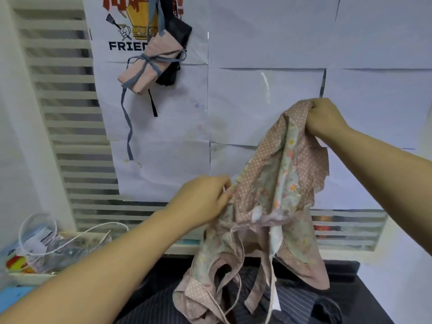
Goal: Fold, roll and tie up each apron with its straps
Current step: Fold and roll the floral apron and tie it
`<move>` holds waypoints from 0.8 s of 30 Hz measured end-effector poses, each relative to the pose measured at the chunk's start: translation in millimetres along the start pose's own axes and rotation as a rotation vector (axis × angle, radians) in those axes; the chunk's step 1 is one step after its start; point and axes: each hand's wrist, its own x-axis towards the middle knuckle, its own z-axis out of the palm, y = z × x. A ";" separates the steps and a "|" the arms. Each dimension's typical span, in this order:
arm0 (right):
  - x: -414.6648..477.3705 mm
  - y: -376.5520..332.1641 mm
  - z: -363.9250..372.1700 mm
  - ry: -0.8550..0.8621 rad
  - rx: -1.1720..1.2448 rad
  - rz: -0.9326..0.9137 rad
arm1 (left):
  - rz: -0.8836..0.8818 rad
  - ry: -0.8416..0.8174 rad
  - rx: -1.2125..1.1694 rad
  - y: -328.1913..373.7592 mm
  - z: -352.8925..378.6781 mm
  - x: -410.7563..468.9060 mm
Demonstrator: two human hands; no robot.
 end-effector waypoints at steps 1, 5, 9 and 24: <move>0.5 0.4 -2.4 0.022 0.060 -0.017 | -0.027 0.081 -0.001 -3.2 -4.1 2.1; -3.8 -10.7 -11.2 0.246 0.339 -0.104 | -0.097 0.505 -0.070 -20.3 -23.0 10.0; -18.4 -9.6 -10.9 0.297 0.311 -0.093 | 0.019 0.213 -0.061 -23.4 -3.8 -10.1; -37.3 -24.1 39.8 -0.098 0.183 -0.174 | -0.461 -0.583 -0.527 -20.8 111.4 -47.1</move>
